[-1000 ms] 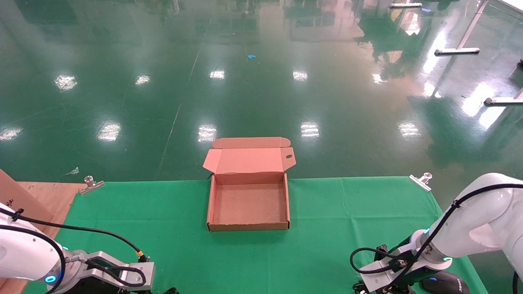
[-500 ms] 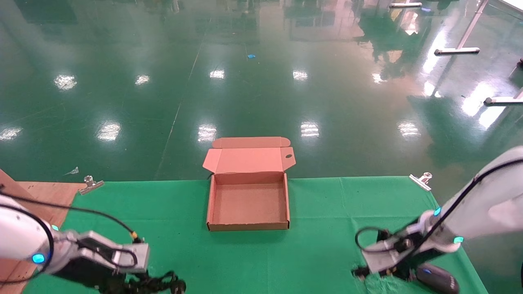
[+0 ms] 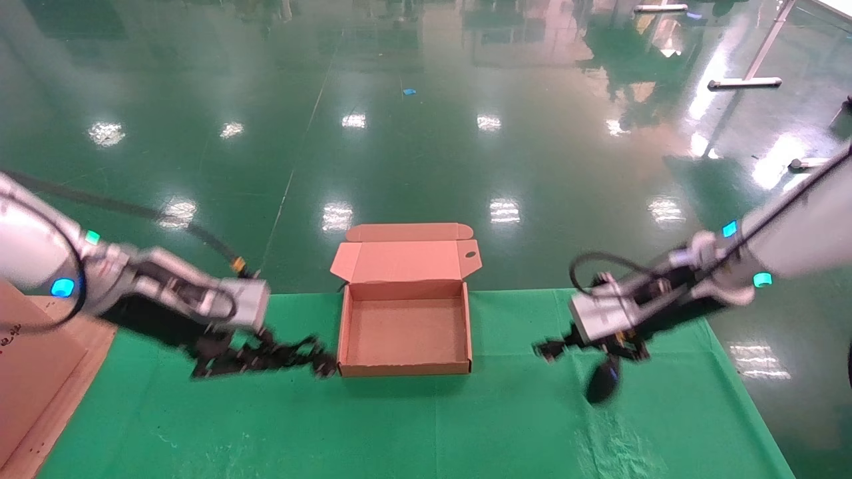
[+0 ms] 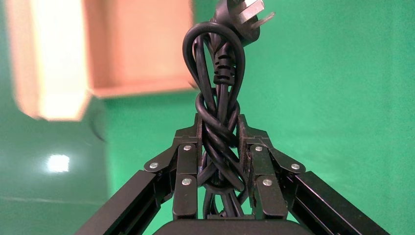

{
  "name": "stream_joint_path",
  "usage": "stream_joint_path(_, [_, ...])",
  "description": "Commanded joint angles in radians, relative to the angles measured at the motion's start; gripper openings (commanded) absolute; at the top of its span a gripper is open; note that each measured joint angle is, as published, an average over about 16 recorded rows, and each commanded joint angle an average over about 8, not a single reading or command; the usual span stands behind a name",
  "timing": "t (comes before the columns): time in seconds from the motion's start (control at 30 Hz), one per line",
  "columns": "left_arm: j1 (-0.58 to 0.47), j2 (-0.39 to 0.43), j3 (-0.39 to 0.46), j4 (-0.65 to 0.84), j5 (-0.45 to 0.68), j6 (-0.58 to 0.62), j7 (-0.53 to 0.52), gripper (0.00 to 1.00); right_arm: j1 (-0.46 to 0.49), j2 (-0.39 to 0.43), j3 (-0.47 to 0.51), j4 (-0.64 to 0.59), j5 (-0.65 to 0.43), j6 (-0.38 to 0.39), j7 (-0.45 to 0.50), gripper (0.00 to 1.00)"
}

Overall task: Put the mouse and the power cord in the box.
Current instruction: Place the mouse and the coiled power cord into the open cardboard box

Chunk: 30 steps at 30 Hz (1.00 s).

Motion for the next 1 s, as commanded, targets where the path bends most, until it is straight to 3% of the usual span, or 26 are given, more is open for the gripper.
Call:
stream_joint_path(0.03, [-0.028, 0.012, -0.001, -0.025, -0.001, 0.018, -0.013, 0.00, 0.032, -0.008, 0.002, 0.010, 0.003, -0.019, 0.013, 0.00])
stream_joint_path(0.23, [-0.061, 0.059, 0.000, -0.062, 0.002, 0.000, -0.022, 0.00, 0.072, -0.071, -0.003, 0.075, 0.002, 0.005, 0.093, 0.00])
stream_joint_path(0.5, [-0.074, 0.119, -0.009, -0.002, -0.004, -0.095, 0.025, 0.00, 0.002, -0.097, -0.067, 0.310, 0.040, 0.093, 0.249, 0.00])
stream_joint_path(0.83, [-0.059, 0.167, -0.022, 0.066, -0.010, -0.357, 0.084, 0.00, -0.087, -0.097, -0.192, 0.478, 0.131, 0.379, 0.364, 0.00])
stream_joint_path(1.0, [-0.039, 0.177, -0.027, 0.072, -0.018, -0.449, 0.100, 0.00, -0.099, -0.098, -0.262, 0.503, 0.177, 0.474, 0.398, 0.00])
